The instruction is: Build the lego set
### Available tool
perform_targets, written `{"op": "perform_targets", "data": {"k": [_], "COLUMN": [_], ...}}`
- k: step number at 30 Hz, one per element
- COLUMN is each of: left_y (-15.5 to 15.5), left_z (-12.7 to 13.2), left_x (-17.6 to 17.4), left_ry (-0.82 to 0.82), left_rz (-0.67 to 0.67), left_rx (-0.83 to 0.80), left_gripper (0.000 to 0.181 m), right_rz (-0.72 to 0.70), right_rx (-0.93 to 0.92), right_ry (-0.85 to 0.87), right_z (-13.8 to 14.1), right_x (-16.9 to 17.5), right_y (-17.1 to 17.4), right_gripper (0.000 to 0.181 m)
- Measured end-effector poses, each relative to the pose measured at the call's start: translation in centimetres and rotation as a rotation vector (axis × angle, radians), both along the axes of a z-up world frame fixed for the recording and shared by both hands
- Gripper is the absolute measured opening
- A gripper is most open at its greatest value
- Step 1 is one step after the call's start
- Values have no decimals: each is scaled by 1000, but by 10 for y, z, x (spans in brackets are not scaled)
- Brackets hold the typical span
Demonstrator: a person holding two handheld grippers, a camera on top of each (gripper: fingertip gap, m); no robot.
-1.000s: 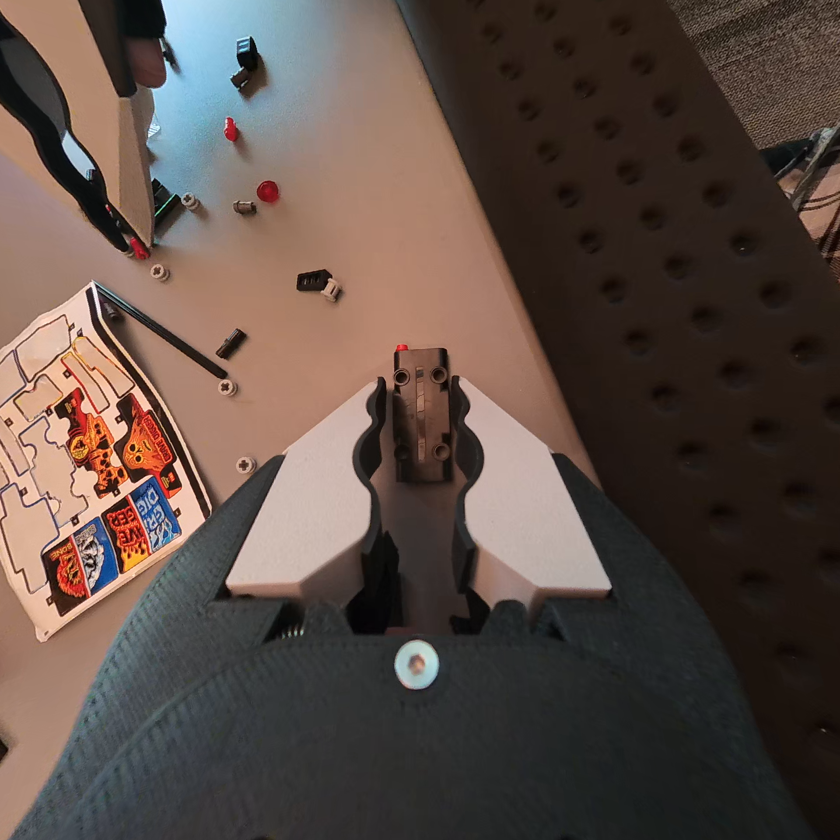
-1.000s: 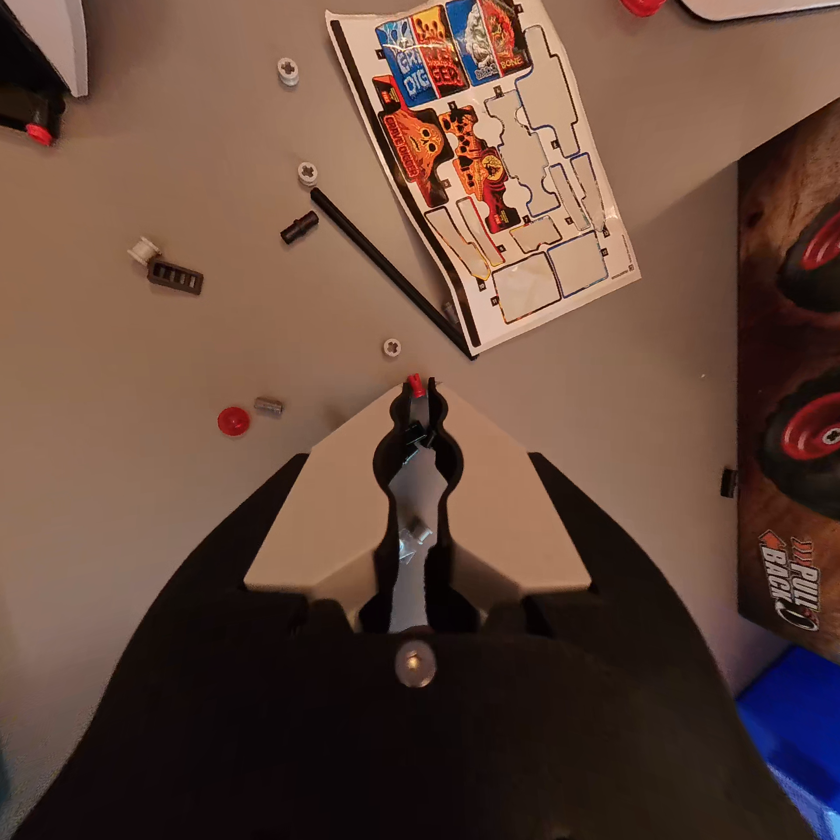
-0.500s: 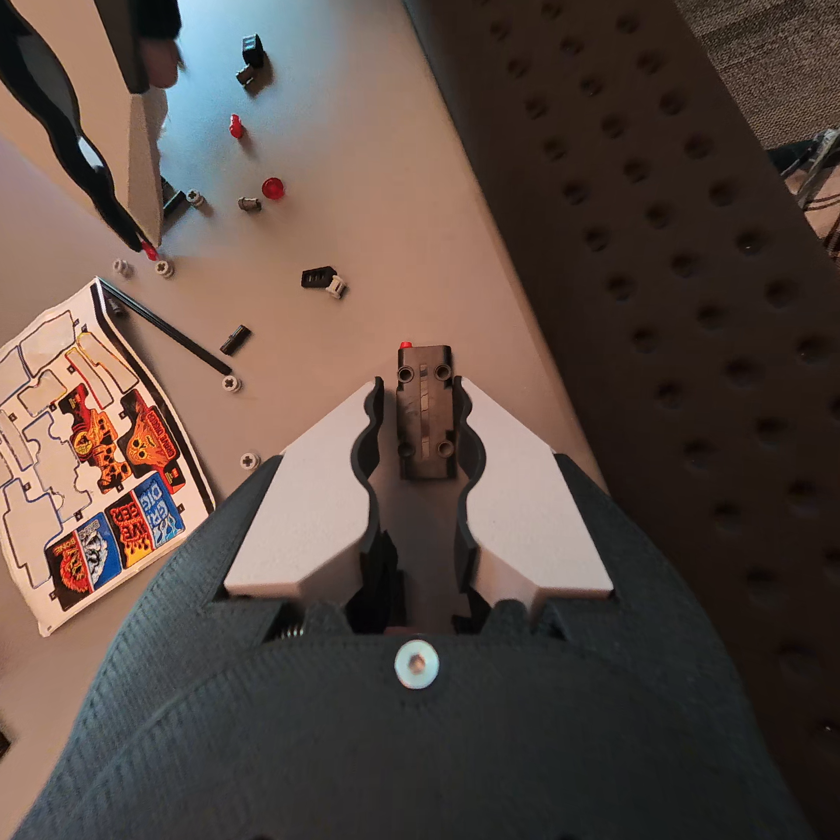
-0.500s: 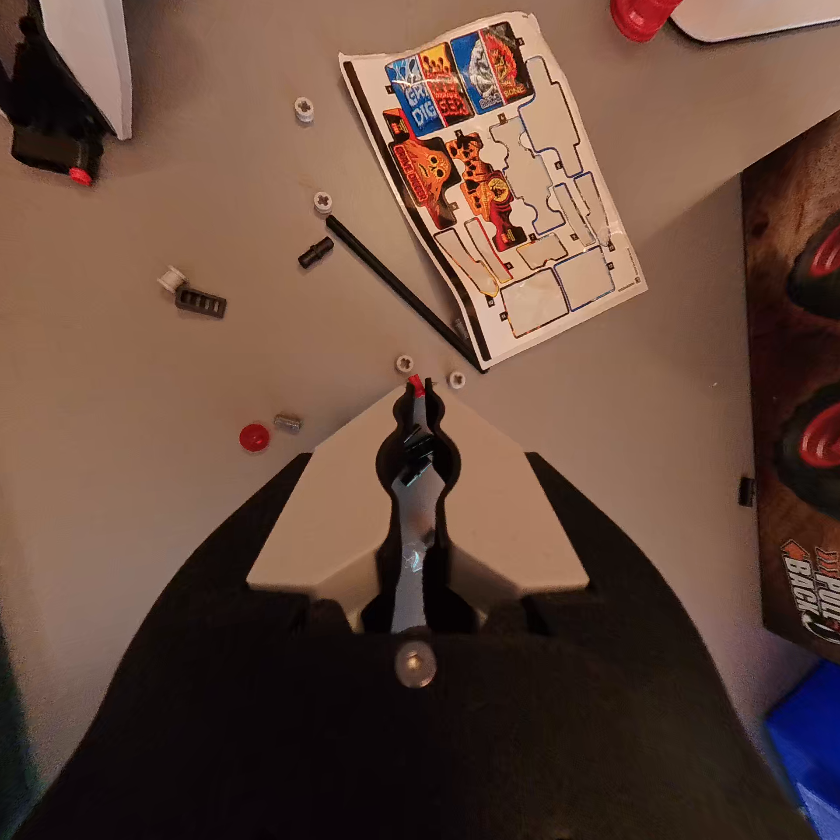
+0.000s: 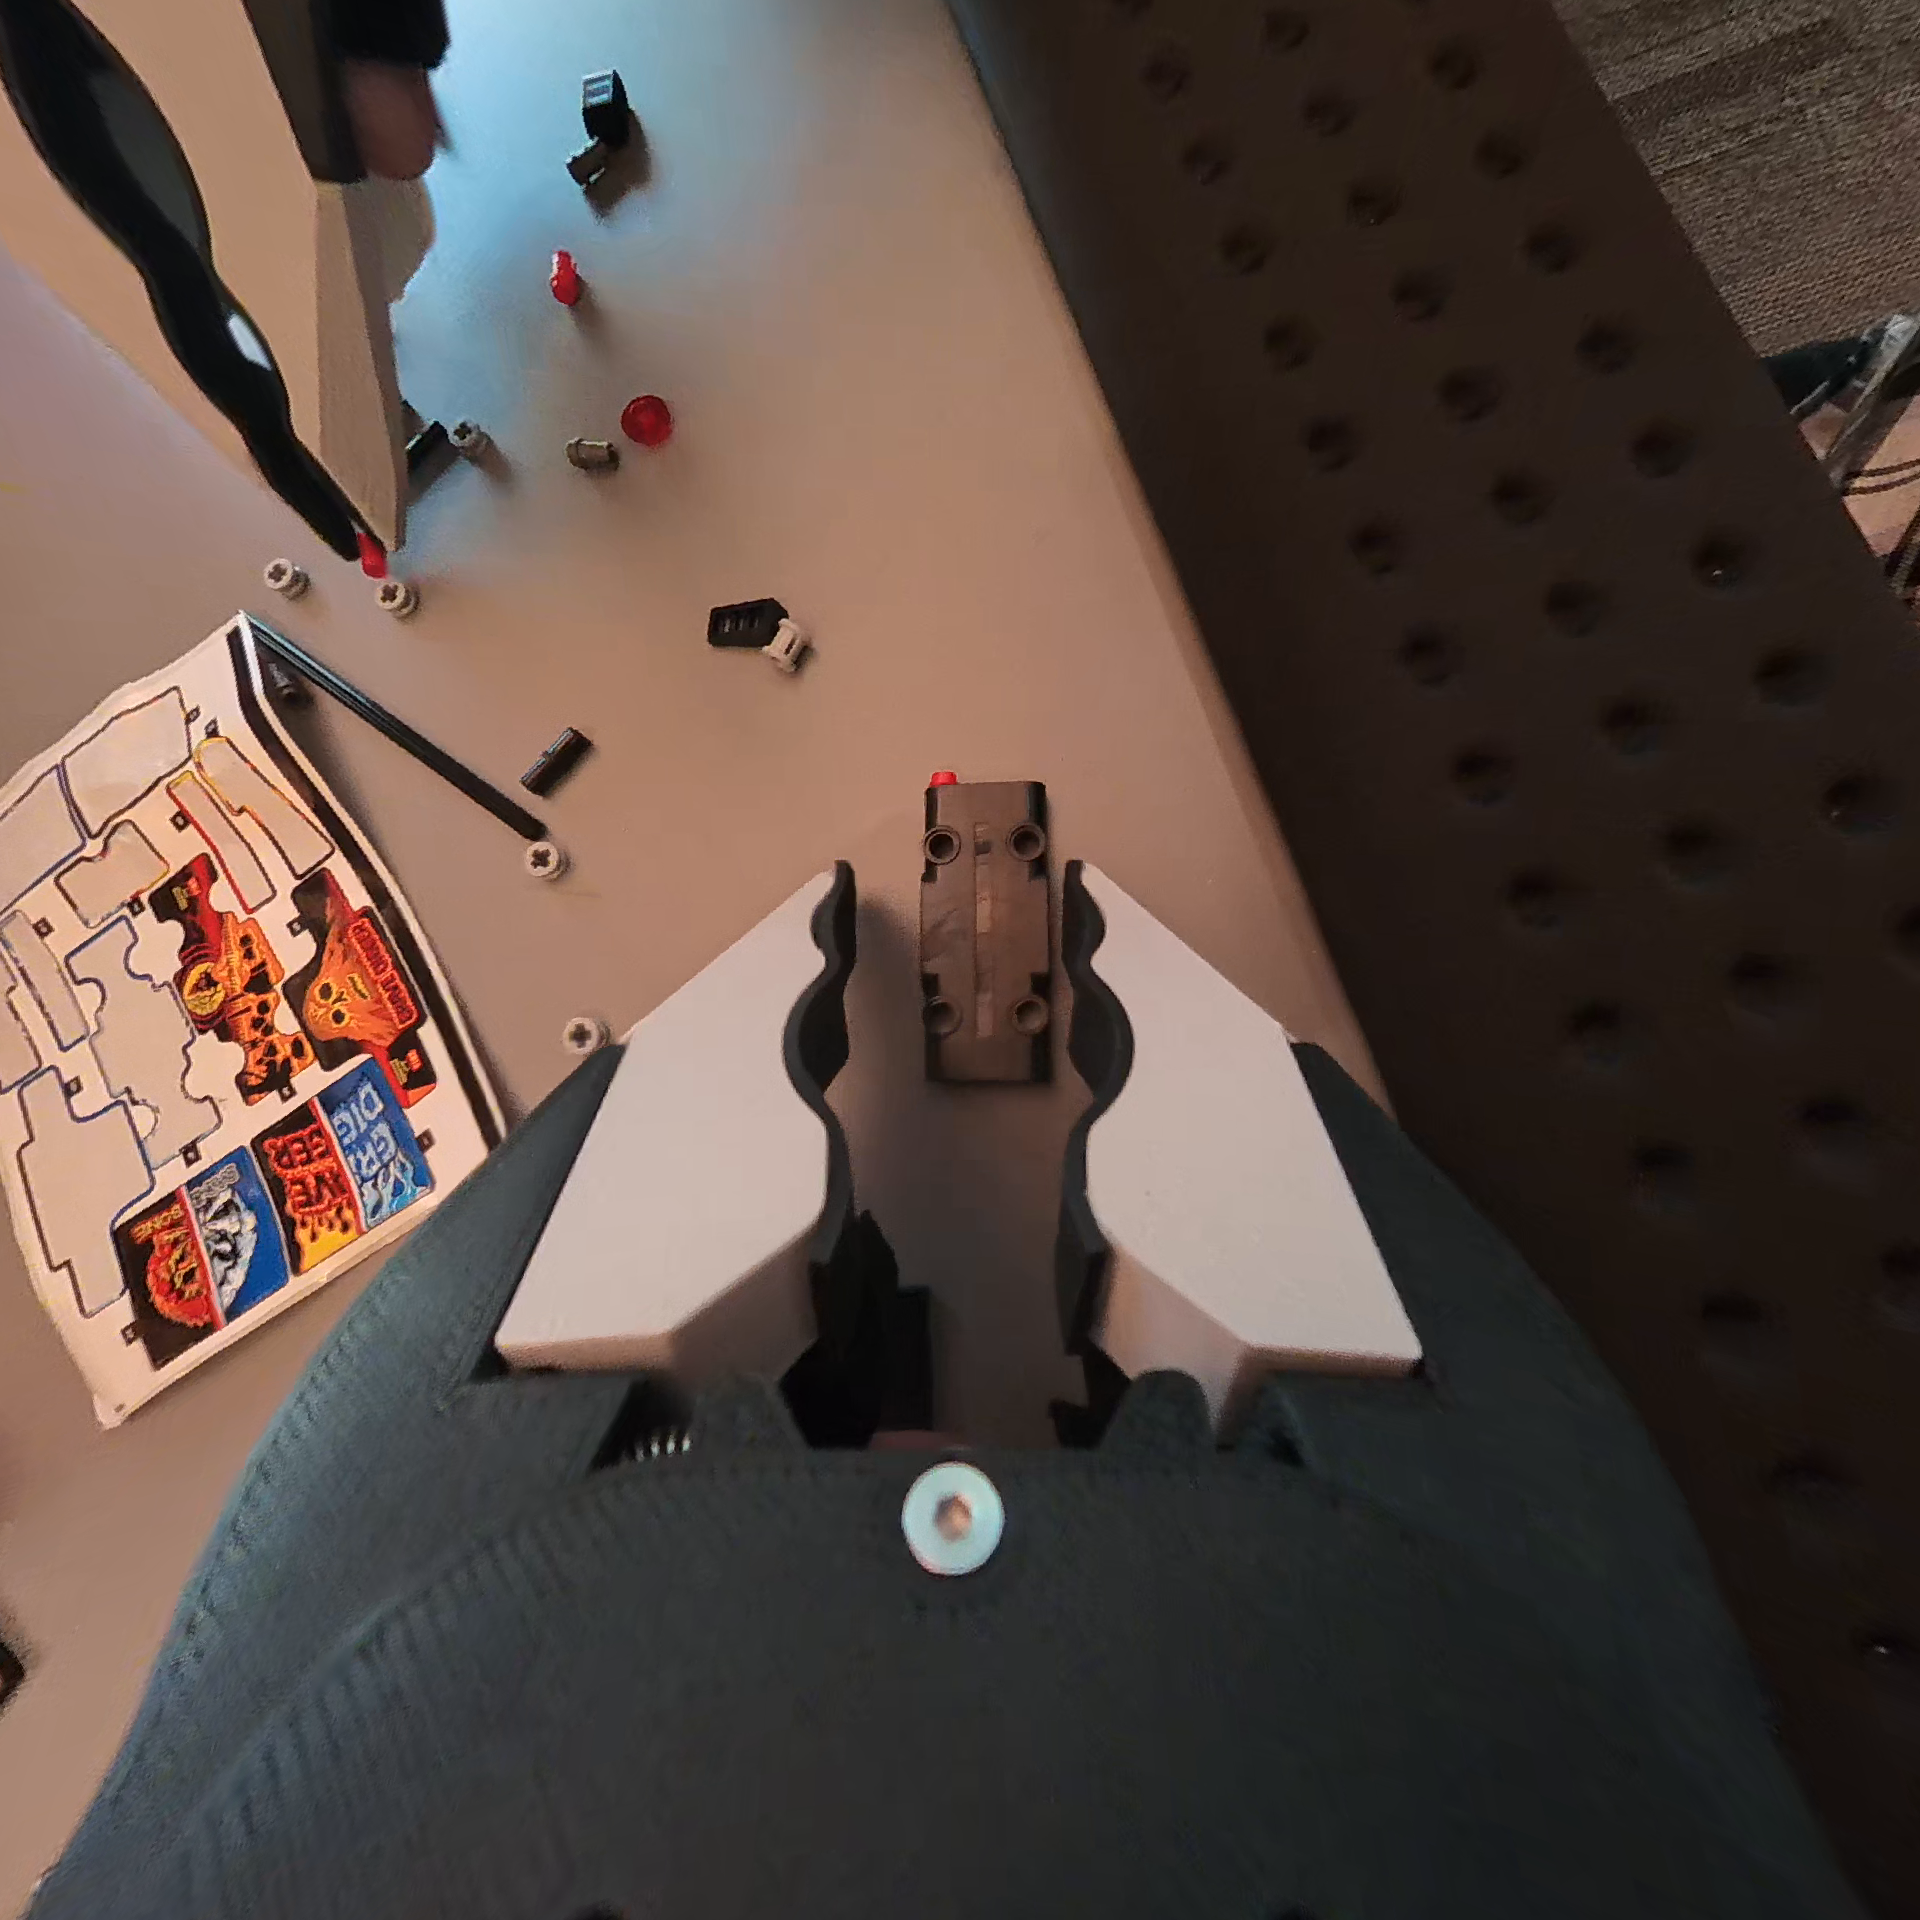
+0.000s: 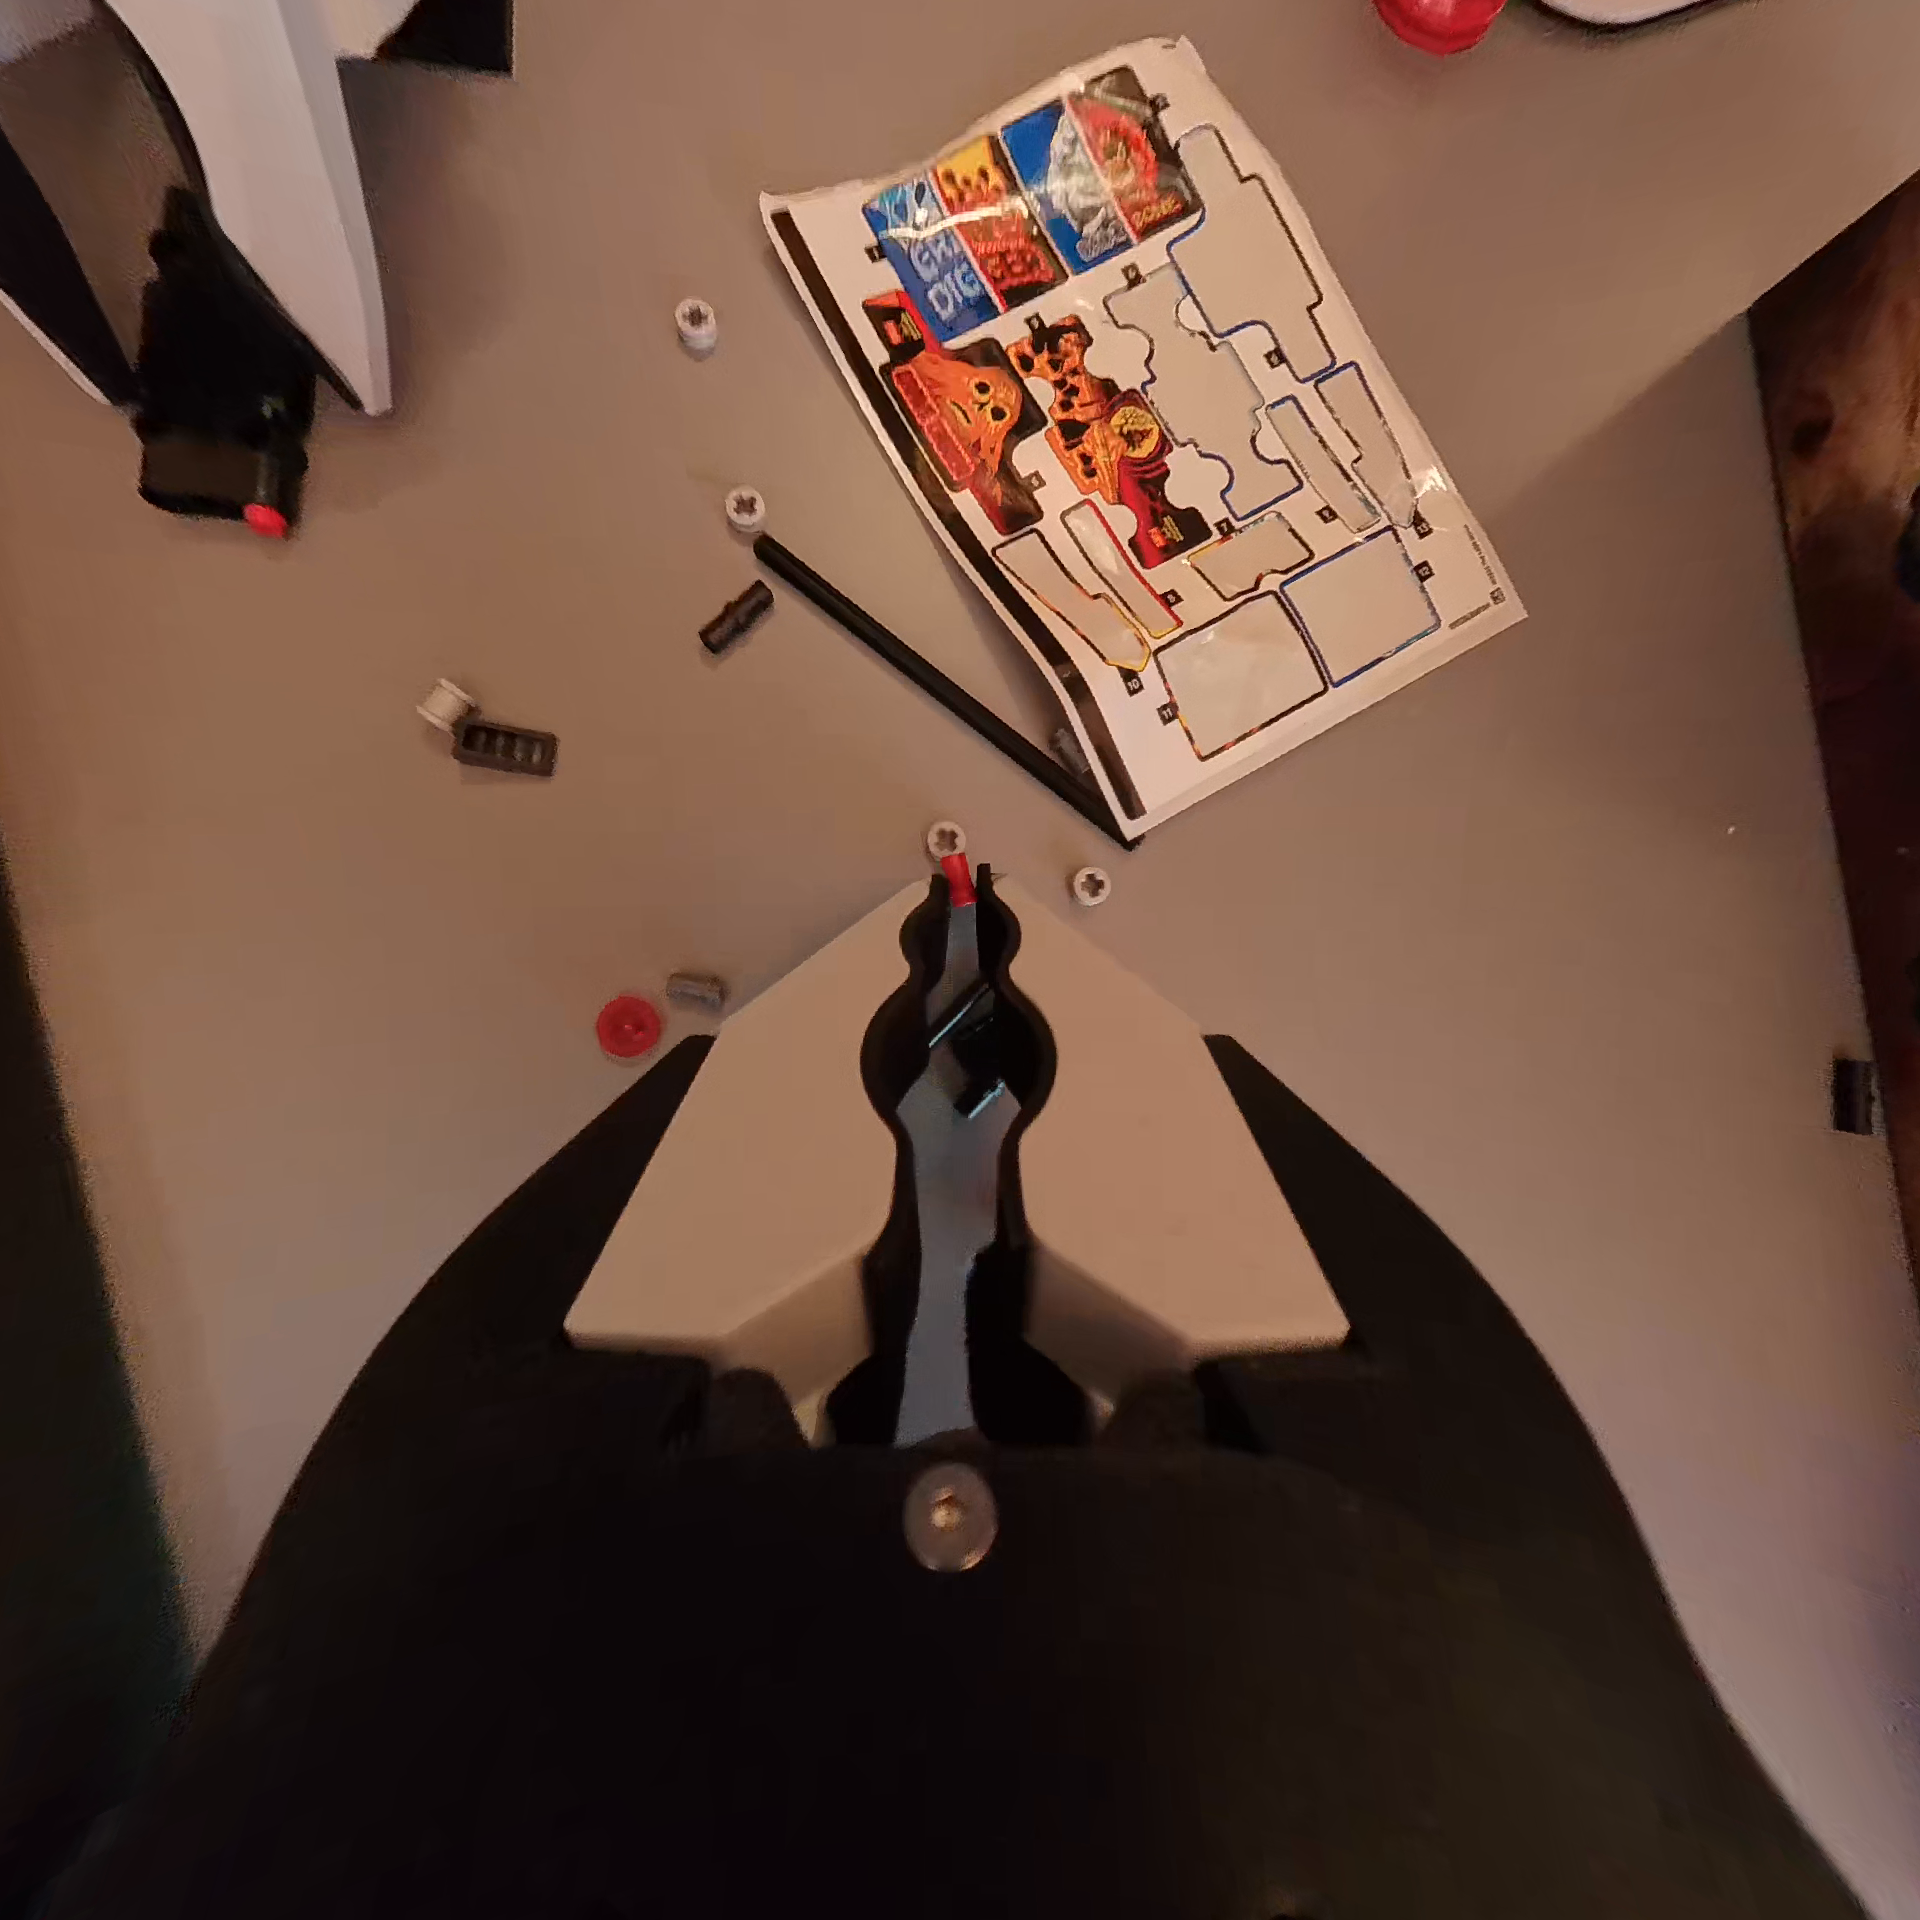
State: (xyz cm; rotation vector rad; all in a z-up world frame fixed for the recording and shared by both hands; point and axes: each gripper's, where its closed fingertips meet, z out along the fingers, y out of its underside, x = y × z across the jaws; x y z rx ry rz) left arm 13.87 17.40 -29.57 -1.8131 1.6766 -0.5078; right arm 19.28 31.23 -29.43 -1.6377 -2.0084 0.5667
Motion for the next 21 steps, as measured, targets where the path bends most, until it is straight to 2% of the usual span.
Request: {"op": "perform_targets", "data": {"k": [4,6,9,10,14,17,21], "left_y": [10,26,43,44,40,40,38], "left_z": [15,33,47,49,57,53,55], "left_x": [3,6,6,7,13,13,13], "left_ry": [-50,-77,-24,-8,-22,14,24], "left_rz": [35,87,121,114,86,73,56], "left_rx": [73,226,513,555,633,660,695], "left_gripper": [38,35,29,27,22,22,4], "right_rz": [-12,7,44,58,91,106,115], "right_rx": [-40,-96,-218,-252,-362,-399,-444], "right_ry": [61,101,153,169,216,224,246], "right_z": [14,22,33,36,49,54,59], "right_x": [-5,-13,-25,-29,-39,-43,-45], "right_y": [-19,-38,-68,-76,-98,-105,-110], "right_gripper": [2,2,2,2,2,2,2]}}
